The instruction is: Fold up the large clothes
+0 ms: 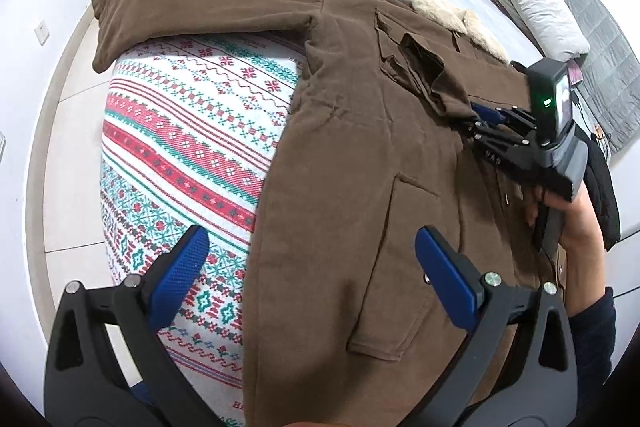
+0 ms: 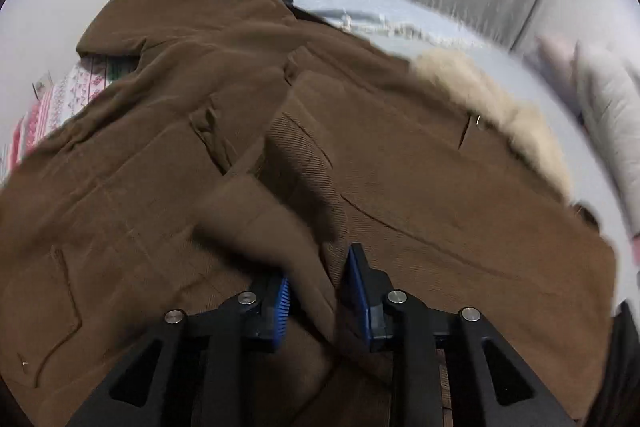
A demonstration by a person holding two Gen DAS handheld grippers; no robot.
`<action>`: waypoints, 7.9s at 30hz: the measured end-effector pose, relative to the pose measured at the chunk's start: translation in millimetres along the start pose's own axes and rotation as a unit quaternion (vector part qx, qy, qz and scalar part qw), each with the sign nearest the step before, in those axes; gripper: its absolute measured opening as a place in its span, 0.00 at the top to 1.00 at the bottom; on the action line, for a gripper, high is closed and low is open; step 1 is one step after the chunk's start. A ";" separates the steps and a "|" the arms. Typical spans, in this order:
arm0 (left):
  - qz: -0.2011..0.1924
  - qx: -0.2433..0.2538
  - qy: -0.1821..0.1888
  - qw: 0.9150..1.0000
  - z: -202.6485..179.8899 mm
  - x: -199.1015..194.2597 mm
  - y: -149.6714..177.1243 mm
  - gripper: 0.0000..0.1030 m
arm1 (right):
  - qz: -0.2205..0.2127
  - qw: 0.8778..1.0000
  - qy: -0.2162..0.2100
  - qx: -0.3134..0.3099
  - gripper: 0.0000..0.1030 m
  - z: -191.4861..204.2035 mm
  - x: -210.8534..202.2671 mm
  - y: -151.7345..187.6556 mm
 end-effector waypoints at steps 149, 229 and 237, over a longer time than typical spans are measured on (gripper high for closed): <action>-0.079 -0.536 0.275 0.794 376.8 137.9 -116.5 0.42 | -0.078 0.972 -0.204 0.089 0.11 275.1 88.2 -290.6; -0.085 0.059 0.064 0.993 -10.3 41.4 -78.8 0.44 | -0.017 0.918 -0.090 0.386 0.83 -111.9 -10.9 39.0; -0.050 0.041 -0.041 0.997 11.4 88.4 -93.5 0.44 | -0.094 0.930 -0.015 0.355 0.86 -145.4 -68.1 30.1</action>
Point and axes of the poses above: each gripper's, at about its wrist camera, not at the fingertips, and x roughly the way its jaws point, z to its left, y to its underside, the point moved 6 cm from there along x, roughly the way its jaws point, and after that the axes turned 2 degrees about -y, right-handed, at the moved point
